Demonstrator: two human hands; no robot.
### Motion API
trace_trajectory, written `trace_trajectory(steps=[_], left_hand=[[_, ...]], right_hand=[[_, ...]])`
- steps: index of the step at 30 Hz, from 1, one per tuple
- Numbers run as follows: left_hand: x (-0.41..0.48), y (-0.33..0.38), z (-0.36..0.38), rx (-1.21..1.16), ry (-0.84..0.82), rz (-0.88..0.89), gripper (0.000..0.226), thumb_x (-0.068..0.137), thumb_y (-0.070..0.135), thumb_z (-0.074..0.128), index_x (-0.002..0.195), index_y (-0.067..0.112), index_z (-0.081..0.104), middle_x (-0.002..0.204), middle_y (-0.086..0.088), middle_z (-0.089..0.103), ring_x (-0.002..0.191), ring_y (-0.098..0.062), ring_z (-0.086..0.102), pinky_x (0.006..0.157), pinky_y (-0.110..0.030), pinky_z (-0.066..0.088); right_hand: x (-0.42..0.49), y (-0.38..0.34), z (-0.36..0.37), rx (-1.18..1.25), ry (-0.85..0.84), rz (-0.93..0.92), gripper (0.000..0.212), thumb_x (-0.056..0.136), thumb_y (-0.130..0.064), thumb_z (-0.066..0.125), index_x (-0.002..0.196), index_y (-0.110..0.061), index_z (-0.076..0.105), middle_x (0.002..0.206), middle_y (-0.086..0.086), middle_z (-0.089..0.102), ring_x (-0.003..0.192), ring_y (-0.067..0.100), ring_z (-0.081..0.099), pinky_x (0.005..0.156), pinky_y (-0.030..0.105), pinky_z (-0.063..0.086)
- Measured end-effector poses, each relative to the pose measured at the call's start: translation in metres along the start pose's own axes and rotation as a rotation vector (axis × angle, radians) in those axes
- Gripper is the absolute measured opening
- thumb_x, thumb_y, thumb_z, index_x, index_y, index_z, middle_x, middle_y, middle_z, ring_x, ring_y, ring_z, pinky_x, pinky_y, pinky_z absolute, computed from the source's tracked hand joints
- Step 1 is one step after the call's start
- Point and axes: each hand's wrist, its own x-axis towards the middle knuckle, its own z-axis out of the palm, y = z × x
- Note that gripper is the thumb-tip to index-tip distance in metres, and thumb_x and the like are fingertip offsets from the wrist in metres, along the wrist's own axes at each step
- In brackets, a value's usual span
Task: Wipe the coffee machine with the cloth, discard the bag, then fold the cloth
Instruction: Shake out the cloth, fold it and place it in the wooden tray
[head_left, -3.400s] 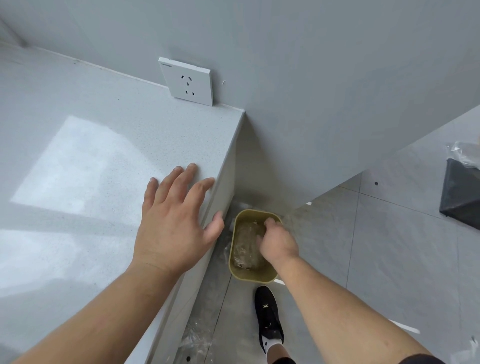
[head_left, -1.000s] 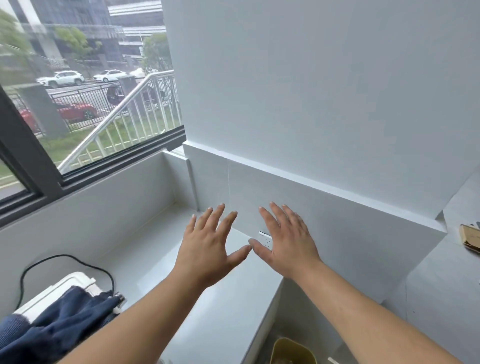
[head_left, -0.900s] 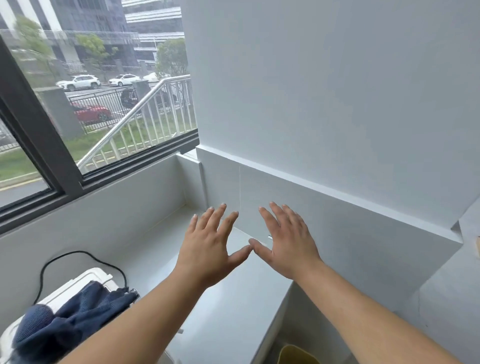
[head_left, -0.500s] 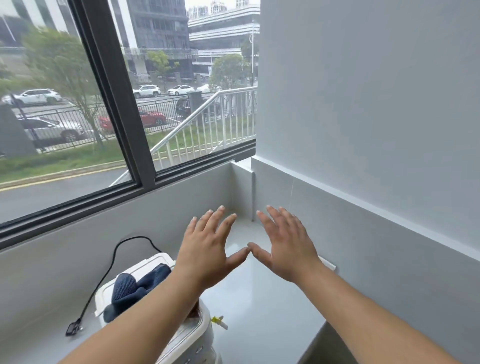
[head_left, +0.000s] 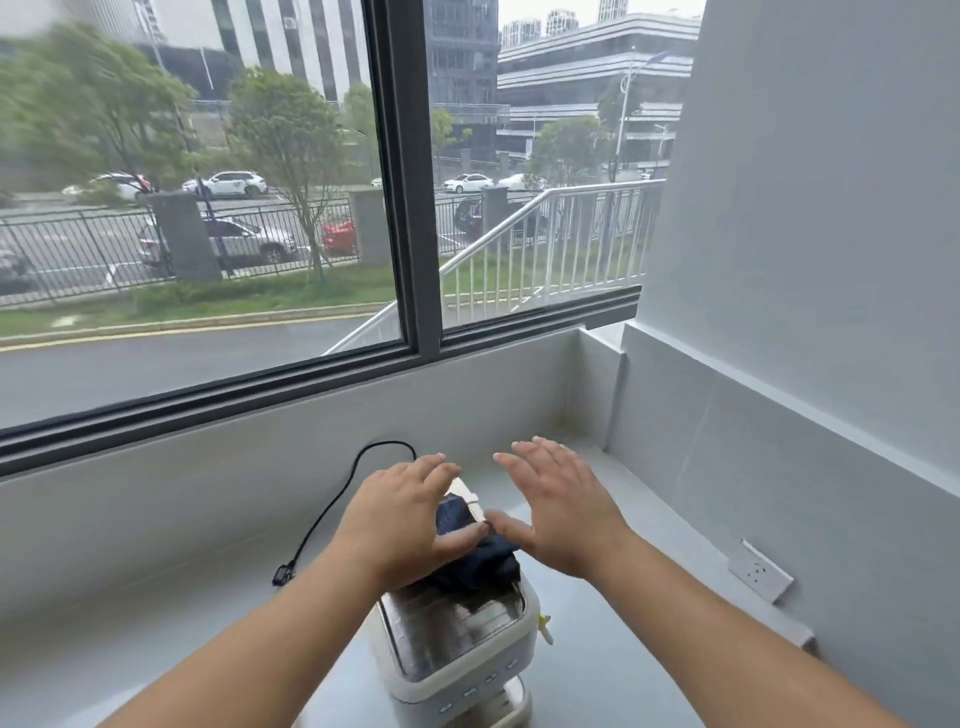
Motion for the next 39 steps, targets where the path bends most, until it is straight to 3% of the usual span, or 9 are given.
trace_trajectory(steps=[7, 13, 17, 20, 24, 28, 32, 34, 39], left_hand=[[-0.034, -0.036, 0.006, 0.034, -0.037, -0.043, 0.077, 0.072, 0.091, 0.045, 0.125, 0.037, 0.06, 0.119, 0.016, 0.069, 0.106, -0.015, 0.063, 0.087, -0.034, 0.05], [-0.049, -0.053, 0.008, 0.046, -0.122, -0.081, 0.058, 0.075, 0.073, 0.053, 0.121, 0.036, 0.057, 0.119, 0.014, 0.065, 0.11, -0.017, 0.06, 0.09, -0.034, 0.049], [-0.054, -0.06, 0.009, 0.08, -0.143, -0.091, 0.045, 0.084, 0.056, 0.056, 0.123, 0.035, 0.057, 0.119, 0.011, 0.067, 0.113, -0.02, 0.06, 0.093, -0.037, 0.05], [-0.054, -0.062, 0.009, 0.101, -0.139, -0.079, 0.034, 0.088, 0.052, 0.055, 0.114, 0.031, 0.06, 0.112, 0.008, 0.066, 0.108, -0.022, 0.06, 0.09, -0.038, 0.05], [-0.052, -0.067, 0.006, 0.081, -0.09, -0.057, 0.023, 0.089, 0.047, 0.056, 0.101, 0.028, 0.06, 0.103, 0.006, 0.062, 0.099, -0.023, 0.058, 0.082, -0.037, 0.048], [-0.051, -0.076, 0.001, -0.059, -0.039, -0.083, 0.023, 0.088, 0.047, 0.06, 0.097, 0.026, 0.056, 0.101, 0.006, 0.062, 0.098, -0.022, 0.059, 0.081, -0.037, 0.048], [-0.048, -0.088, -0.004, -0.228, -0.012, -0.192, 0.029, 0.085, 0.054, 0.065, 0.096, 0.032, 0.048, 0.099, 0.01, 0.067, 0.087, -0.021, 0.061, 0.069, -0.036, 0.046], [-0.046, -0.094, -0.007, -0.284, -0.009, -0.239, 0.035, 0.083, 0.058, 0.067, 0.101, 0.035, 0.049, 0.102, 0.014, 0.07, 0.09, -0.02, 0.066, 0.071, -0.035, 0.052], [-0.039, -0.105, -0.012, -0.413, -0.008, -0.32, 0.053, 0.072, 0.076, 0.064, 0.109, 0.041, 0.051, 0.102, 0.022, 0.069, 0.096, -0.015, 0.069, 0.079, -0.035, 0.058]], right_hand=[[0.004, -0.044, 0.014, -0.029, -0.118, -0.127, 0.077, 0.088, -0.08, 0.036, 0.14, -0.027, 0.056, 0.135, -0.002, 0.059, 0.129, 0.024, 0.048, 0.113, 0.04, 0.037], [0.001, -0.064, 0.027, -0.126, -0.194, -0.139, 0.062, 0.086, -0.076, 0.04, 0.115, -0.026, 0.06, 0.111, -0.002, 0.062, 0.105, 0.024, 0.056, 0.091, 0.04, 0.046], [0.001, -0.071, 0.031, -0.103, -0.178, -0.123, 0.055, 0.086, -0.069, 0.044, 0.119, -0.027, 0.06, 0.113, -0.002, 0.063, 0.106, 0.024, 0.058, 0.092, 0.04, 0.048], [0.001, -0.08, 0.033, -0.07, -0.136, -0.128, 0.058, 0.086, -0.068, 0.046, 0.128, -0.03, 0.059, 0.117, -0.003, 0.063, 0.108, 0.023, 0.056, 0.096, 0.041, 0.048], [0.005, -0.092, 0.032, -0.011, -0.062, -0.103, 0.034, 0.093, -0.046, 0.051, 0.115, -0.025, 0.066, 0.112, -0.002, 0.064, 0.107, 0.025, 0.056, 0.094, 0.041, 0.048], [0.01, -0.098, 0.026, 0.135, 0.04, -0.038, 0.03, 0.091, -0.028, 0.055, 0.116, -0.022, 0.069, 0.114, -0.001, 0.065, 0.108, 0.025, 0.054, 0.096, 0.04, 0.047], [0.021, -0.103, 0.012, 0.218, 0.158, -0.023, 0.03, 0.093, -0.022, 0.058, 0.12, -0.021, 0.07, 0.111, -0.004, 0.067, 0.107, 0.021, 0.054, 0.092, 0.029, 0.042], [0.027, -0.106, 0.002, 0.258, 0.202, -0.012, 0.028, 0.094, -0.021, 0.058, 0.12, -0.02, 0.07, 0.11, -0.006, 0.067, 0.106, 0.018, 0.055, 0.089, 0.024, 0.039], [0.044, -0.115, -0.025, 0.477, 0.304, 0.054, 0.024, 0.098, -0.024, 0.051, 0.113, -0.03, 0.068, 0.104, -0.015, 0.07, 0.099, 0.007, 0.061, 0.087, 0.027, 0.049]])
